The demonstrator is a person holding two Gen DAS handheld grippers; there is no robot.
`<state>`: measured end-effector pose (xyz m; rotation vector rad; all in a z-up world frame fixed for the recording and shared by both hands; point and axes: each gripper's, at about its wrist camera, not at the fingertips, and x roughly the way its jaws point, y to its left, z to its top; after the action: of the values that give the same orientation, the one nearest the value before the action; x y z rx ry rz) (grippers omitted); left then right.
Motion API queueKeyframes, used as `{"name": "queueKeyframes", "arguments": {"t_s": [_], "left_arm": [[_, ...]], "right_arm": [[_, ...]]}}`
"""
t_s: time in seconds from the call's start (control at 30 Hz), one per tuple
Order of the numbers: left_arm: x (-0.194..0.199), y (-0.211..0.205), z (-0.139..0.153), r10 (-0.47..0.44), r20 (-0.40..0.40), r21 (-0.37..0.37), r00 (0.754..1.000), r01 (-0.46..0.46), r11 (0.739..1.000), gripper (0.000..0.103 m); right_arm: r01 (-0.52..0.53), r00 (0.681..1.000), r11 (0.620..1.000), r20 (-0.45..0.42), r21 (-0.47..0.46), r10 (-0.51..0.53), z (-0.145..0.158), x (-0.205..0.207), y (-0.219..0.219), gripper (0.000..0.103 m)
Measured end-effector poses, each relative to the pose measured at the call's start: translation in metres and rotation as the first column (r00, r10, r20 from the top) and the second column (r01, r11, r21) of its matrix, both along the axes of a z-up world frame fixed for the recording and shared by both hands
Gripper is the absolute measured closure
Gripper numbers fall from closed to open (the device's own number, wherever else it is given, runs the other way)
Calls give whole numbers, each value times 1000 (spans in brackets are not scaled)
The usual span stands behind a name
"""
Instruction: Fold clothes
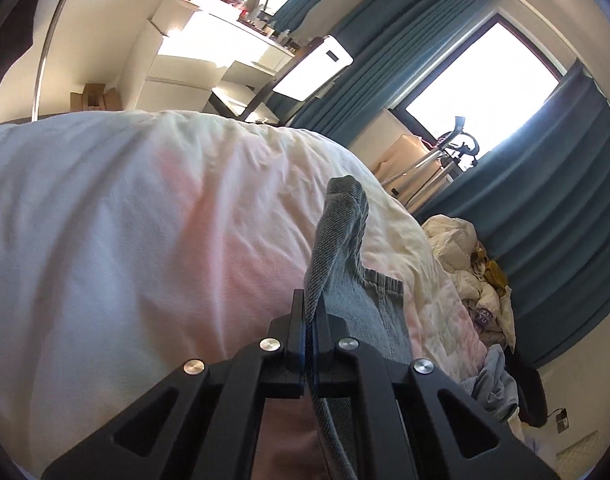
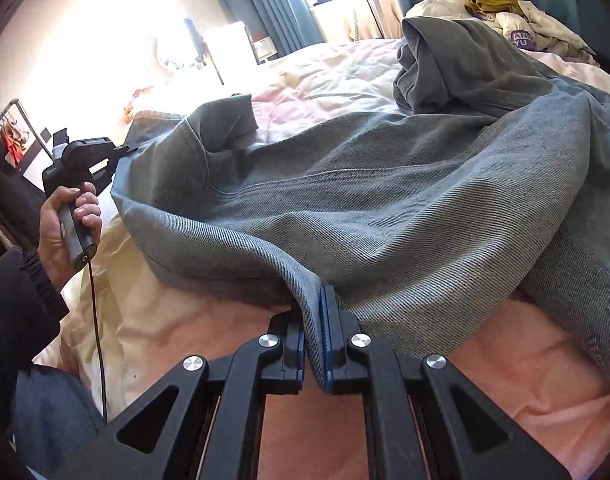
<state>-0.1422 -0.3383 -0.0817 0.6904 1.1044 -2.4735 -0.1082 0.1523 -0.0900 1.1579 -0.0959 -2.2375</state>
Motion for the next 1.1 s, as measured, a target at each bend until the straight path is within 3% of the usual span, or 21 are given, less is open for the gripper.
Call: {"name": "queueKeyframes", "arguments": {"t_s": [0.1,0.3,0.47,0.53,0.6,0.77,0.93,1.03,1.1], "left_arm": [[-1,-2,-23,-36,113,-72,993,44,996,101],[11,2,-16,-58,136,-104,989,73,992,97],[40,20,5,-57,142,-150,988,78,986,78],[56,31,16,-59,123,-175,991,80,981,53],[68,45,26,-79,123,-206,989,103,973,47],[83,81,51,-178,157,-241,971,213,947,47],[97,131,79,-287,152,-341,946,323,883,47],[99,147,85,-341,143,-300,929,369,880,47],[100,159,88,-351,153,-318,924,382,868,47]], "right_arm": [[-10,1000,1000,0,27,10,-4,0,-6,97],[8,1000,999,-6,45,-8,-5,-1,-8,96],[30,999,999,-12,29,-30,3,3,0,93],[46,999,999,-9,8,-46,8,7,5,92],[65,998,998,-10,4,-65,16,13,12,89],[108,994,994,-17,35,-107,31,31,27,86],[199,980,980,-13,26,-198,45,43,54,85],[297,955,955,17,22,-298,50,43,80,85],[386,921,922,53,22,-386,48,42,103,85]]}}
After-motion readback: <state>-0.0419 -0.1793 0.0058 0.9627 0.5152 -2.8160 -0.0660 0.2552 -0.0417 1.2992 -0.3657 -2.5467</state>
